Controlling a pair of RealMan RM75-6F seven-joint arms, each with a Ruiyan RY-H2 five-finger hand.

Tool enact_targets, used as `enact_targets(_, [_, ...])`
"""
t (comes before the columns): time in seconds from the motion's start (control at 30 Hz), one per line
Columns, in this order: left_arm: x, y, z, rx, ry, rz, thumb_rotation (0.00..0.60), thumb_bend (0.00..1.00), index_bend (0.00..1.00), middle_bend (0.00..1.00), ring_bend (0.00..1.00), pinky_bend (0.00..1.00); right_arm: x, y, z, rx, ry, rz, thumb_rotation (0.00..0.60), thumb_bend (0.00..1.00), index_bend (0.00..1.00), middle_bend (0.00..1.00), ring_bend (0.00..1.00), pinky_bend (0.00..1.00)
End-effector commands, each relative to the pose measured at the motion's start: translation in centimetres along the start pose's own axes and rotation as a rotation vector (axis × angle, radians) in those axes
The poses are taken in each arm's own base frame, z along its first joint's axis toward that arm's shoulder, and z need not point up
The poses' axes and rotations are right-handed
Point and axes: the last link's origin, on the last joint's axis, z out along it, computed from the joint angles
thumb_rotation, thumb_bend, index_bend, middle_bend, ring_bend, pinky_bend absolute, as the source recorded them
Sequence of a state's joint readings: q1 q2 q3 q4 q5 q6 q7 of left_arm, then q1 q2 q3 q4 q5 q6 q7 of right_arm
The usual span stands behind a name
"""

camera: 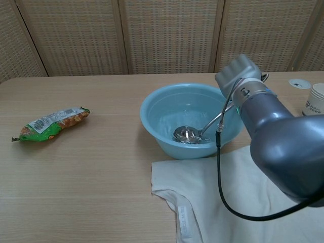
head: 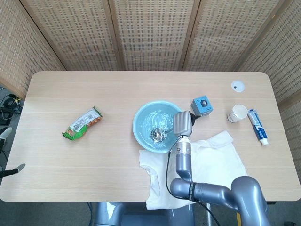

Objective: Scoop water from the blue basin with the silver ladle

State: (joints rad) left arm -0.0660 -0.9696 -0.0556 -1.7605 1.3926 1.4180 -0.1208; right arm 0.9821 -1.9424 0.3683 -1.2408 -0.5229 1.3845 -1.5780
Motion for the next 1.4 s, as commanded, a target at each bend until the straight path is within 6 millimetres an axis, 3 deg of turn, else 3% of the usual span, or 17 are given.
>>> enact_targets(0.03, [0.0, 0.1, -0.1, -0.002, 0.0, 0.0, 0.6, 0.0, 0.0, 0.0, 0.0, 0.0, 0.7, 1.7, 0.2, -0.005, -0.036, 0.112, 0.6, 0.78, 0.72, 1.0, 1.0, 1.0])
enact_targets(0.27, [-0.1, 0.5, -0.3, -0.017, -0.004, 0.004, 0.6, 0.0, 0.0, 0.0, 0.0, 0.0, 2.2, 5.3, 0.2, -0.032, -0.025, 0.201, 0.6, 0.78, 0.72, 1.0, 1.0, 1.0])
enact_targets(0.57, [-0.1, 0.8, -0.6, -0.033, 0.0, 0.008, 0.6, 0.0, 0.0, 0.0, 0.0, 0.0, 4.3, 8.2, -0.3, -0.05, -0.004, 0.247, 0.6, 0.78, 0.72, 1.0, 1.0, 1.0])
enact_targets(1.4, [-0.2, 0.7, -0.5, -0.026, -0.001, 0.013, 0.6, 0.0, 0.0, 0.0, 0.0, 0.0, 8.6, 11.4, 0.1, -0.109, -0.034, 0.294, 0.6, 0.78, 0.72, 1.0, 1.0, 1.0])
